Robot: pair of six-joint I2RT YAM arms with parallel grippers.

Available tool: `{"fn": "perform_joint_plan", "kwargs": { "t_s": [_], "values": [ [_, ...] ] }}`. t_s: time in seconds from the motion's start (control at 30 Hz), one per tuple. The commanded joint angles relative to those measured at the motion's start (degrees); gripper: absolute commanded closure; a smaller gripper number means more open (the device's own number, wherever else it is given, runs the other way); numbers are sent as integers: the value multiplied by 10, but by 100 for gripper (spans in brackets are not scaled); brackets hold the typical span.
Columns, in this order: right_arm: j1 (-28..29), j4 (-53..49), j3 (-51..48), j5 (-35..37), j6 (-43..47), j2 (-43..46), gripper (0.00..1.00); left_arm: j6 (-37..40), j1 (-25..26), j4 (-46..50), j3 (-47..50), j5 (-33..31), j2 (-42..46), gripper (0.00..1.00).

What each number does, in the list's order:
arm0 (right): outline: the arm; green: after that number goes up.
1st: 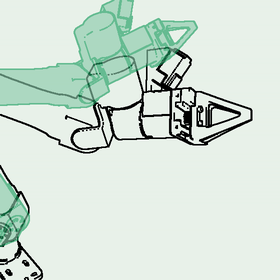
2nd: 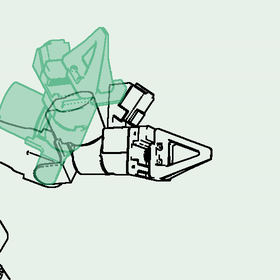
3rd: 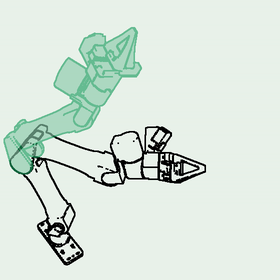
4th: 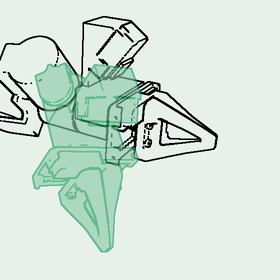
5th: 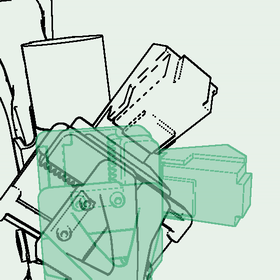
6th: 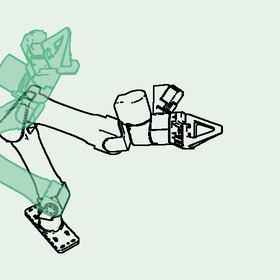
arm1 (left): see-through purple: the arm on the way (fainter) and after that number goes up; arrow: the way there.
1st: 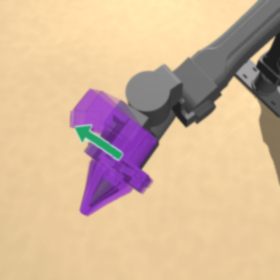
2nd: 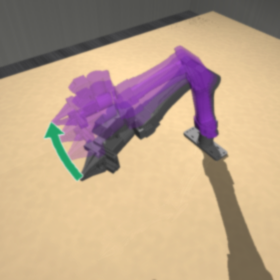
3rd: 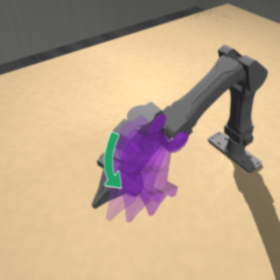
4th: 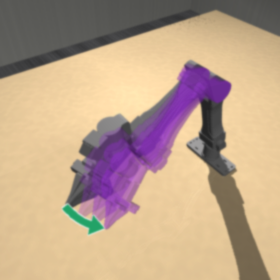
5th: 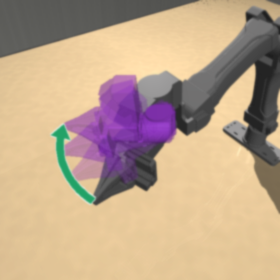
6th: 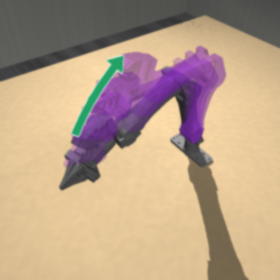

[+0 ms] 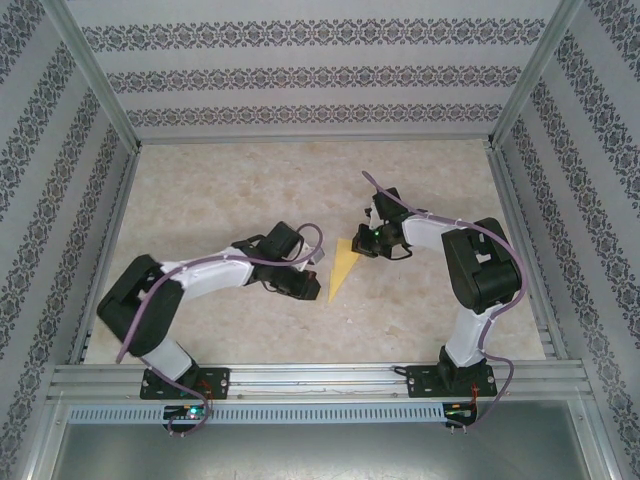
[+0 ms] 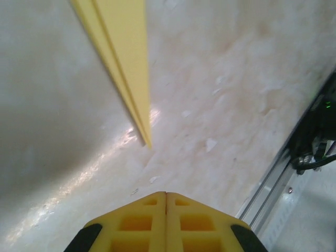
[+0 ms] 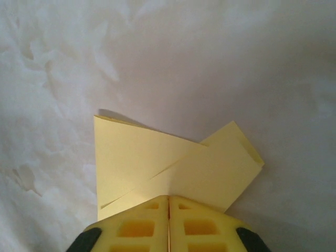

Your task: Fold a paper plane with a square sheet of paper (fold left side to right side)

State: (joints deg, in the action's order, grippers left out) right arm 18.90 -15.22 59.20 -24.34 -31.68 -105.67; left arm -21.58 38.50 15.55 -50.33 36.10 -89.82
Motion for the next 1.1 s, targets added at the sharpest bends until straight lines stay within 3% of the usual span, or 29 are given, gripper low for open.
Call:
{"fn": "perform_joint_plan", "kwargs": {
  "t_s": [0.0,0.13,0.27,0.37,0.47,0.57,0.6,0.7,0.77,0.9,1.07],
  "values": [
    [6,-46,33,30,25,21,86,24,-8,-42,25,-52,55,95],
    [-1,-45,45,7,31,55,73,27,-21,-87,56,-98,116,94],
    [-5,-55,37,14,29,97,60,26,-28,-122,78,-172,165,86],
    [9,-89,30,85,26,138,48,43,-34,-125,85,-233,200,84],
    [44,-136,31,187,30,168,26,74,-38,-119,91,-289,235,73],
    [85,-163,31,251,14,178,15,102,-43,-118,103,-336,269,62],
    [98,-166,32,264,4,177,13,111,-44,-122,108,-345,280,59],
    [130,-199,53,296,-63,162,9,121,-49,-130,126,-374,308,33],
    [153,-226,76,315,-111,144,7,124,-51,-141,141,-384,323,25],
    [200,-329,169,394,-161,75,5,133,-54,-166,169,-390,346,19],
    [217,-435,287,421,-191,-44,17,143,-56,-153,179,-401,358,18]
  ]
}}
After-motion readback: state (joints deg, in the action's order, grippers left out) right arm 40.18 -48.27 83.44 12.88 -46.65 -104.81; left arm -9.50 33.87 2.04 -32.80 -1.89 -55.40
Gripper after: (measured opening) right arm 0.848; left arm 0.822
